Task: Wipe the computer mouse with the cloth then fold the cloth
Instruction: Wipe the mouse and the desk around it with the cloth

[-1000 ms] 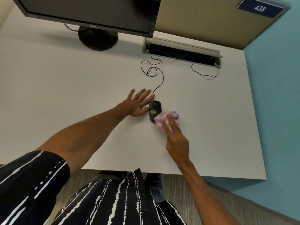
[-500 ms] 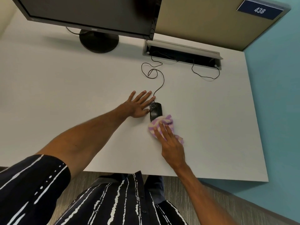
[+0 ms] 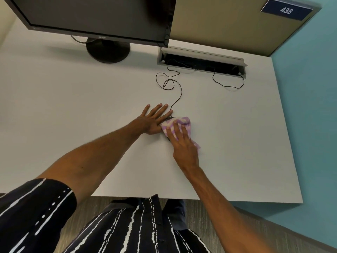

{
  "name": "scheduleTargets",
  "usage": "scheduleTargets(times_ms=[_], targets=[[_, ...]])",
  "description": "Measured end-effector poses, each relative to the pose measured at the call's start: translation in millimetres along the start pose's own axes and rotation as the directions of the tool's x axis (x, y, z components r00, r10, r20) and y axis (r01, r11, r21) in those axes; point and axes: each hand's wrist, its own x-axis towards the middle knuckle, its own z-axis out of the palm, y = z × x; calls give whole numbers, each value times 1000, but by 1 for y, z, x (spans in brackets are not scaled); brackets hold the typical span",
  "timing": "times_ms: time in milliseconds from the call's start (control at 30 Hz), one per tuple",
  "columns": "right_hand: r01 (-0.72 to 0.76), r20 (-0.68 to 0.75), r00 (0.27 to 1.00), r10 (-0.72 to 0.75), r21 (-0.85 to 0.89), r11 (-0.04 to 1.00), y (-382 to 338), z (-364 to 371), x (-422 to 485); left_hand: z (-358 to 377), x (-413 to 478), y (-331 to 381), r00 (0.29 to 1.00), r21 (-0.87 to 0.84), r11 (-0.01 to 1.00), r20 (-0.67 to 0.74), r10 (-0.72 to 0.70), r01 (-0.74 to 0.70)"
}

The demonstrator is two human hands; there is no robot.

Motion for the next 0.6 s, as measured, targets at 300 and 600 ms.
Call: scheduleTargets(times_ms=[300,600], targets=[[165,72,984,-165,-3,986,21,14,-80,2,0,0,1000,-7,1000,-25,-2,2],[-24,-36,999,27,89,996,5,-15,-3,-3,-5,1,1000,-1,1000,1,-12,12]])
